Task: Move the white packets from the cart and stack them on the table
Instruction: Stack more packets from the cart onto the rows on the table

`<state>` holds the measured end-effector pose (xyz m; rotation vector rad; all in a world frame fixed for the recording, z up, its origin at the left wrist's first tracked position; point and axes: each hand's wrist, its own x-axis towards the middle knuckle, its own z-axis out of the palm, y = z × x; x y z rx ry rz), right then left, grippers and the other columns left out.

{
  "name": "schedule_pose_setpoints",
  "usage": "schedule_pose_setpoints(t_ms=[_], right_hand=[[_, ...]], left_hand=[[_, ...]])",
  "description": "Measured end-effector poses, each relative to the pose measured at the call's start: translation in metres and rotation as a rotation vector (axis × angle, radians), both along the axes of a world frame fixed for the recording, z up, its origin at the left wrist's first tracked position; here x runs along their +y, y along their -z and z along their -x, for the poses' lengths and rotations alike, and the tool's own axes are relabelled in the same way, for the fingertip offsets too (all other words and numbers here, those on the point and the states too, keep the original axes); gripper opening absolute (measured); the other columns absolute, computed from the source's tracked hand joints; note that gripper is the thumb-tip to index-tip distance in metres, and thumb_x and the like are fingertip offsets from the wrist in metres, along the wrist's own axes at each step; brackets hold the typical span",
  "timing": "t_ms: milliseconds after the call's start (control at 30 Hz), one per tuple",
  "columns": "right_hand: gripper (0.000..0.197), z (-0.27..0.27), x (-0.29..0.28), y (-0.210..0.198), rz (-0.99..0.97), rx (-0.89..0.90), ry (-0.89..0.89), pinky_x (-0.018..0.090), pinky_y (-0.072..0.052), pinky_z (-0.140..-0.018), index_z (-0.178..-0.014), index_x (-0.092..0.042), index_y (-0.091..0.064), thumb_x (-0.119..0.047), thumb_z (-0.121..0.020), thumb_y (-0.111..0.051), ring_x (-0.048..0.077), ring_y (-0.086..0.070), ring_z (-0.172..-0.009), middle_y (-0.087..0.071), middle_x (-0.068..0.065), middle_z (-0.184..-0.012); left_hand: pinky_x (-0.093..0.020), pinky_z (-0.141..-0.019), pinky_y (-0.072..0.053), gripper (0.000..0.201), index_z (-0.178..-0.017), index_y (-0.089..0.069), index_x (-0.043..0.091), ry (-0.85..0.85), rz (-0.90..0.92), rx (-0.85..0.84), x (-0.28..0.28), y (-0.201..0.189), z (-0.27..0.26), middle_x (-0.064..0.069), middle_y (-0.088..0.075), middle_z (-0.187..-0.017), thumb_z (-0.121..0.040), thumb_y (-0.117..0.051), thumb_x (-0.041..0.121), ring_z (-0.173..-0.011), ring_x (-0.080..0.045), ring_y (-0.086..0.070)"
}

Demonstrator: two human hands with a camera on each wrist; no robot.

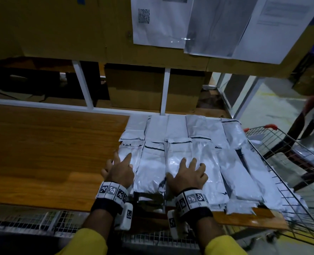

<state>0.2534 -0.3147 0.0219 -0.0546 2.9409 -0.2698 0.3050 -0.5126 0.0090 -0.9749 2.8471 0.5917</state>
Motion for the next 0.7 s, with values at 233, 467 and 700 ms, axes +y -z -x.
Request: schedule_pose_setpoints(t_ms=[233, 467, 700], right_hand=[[0.077, 0.005, 0.015, -0.012, 0.091, 0.024, 0.033, 0.052, -0.014, -0.118, -0.156, -0.026, -0.022, -0.064, -0.093, -0.044, 0.037, -0.002, -0.149, -0.008, 0.013, -0.165], [0.064, 0.007, 0.046, -0.026, 0.139, 0.080, 0.032, 0.051, -0.016, -0.117, -0.147, -0.026, -0.039, -0.059, -0.093, -0.048, 0.035, -0.007, -0.148, -0.021, 0.011, -0.161], [0.061, 0.008, 0.106, -0.035, 0.266, 0.096, 0.058, 0.049, -0.018, -0.117, -0.146, -0.025, -0.043, -0.054, -0.093, -0.051, 0.032, -0.010, -0.148, -0.026, 0.008, -0.160]], left_hand=[[-0.058, -0.116, -0.015, 0.046, -0.142, -0.050, 0.036, -0.090, 0.002, 0.159, -0.002, -0.026, -0.001, -0.004, -0.020, -0.165, -0.098, -0.051, 0.046, -0.145, -0.036, -0.023], [-0.053, -0.112, -0.020, 0.040, -0.137, -0.056, 0.030, -0.080, 0.002, 0.393, 0.023, -0.056, 0.000, 0.000, -0.043, -0.153, -0.098, -0.055, 0.043, -0.136, -0.032, -0.036], [-0.051, -0.110, -0.033, 0.038, -0.132, -0.059, 0.030, 0.019, -0.035, 0.529, 0.081, -0.075, 0.010, 0.003, -0.054, -0.144, -0.096, -0.056, 0.043, -0.131, -0.029, -0.046]])
